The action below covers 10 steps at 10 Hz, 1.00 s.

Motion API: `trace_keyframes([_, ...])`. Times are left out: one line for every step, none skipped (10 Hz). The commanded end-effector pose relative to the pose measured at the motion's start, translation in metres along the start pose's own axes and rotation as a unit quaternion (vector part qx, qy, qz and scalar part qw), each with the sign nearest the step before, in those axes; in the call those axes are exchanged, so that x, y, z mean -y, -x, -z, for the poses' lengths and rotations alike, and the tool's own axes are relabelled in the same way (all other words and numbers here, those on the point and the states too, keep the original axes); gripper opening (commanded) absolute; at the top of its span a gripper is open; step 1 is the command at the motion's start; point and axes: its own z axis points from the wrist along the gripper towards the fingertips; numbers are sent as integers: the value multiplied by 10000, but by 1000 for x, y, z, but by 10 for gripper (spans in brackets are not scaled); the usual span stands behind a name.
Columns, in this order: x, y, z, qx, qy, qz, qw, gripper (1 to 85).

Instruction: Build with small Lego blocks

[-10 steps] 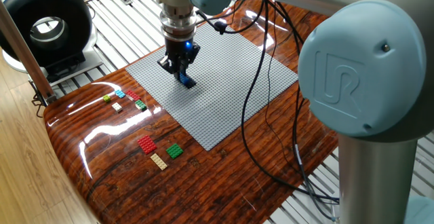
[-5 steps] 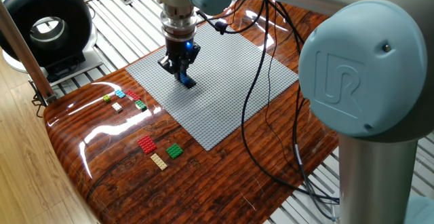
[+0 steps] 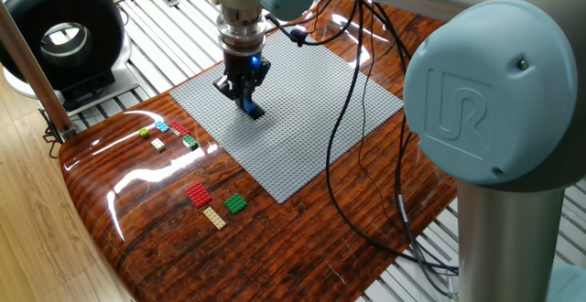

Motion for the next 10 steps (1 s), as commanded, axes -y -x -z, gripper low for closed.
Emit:
trace_keyframes([-1, 1, 1, 6, 45, -23, 10000, 540])
trace_keyframes([-1, 1, 1, 6, 45, -16, 10000, 547])
trace_keyframes([-1, 1, 1, 6, 52, -8, 10000, 553])
trace_keyframes([-1, 1, 1, 6, 52, -1, 10000, 553])
trace_keyframes([-1, 1, 1, -2, 53, 7, 10000, 557])
trace_keyframes([-1, 1, 1, -2, 53, 15, 10000, 557])
trace_keyframes([-1, 1, 1, -2, 60, 30, 10000, 557])
trace_keyframes([-1, 1, 1, -2, 60, 45, 10000, 557])
trace_keyframes([0, 1, 2, -17, 61, 60, 10000, 557])
trace_keyframes([0, 1, 5, -63, 63, 75, 9999, 557])
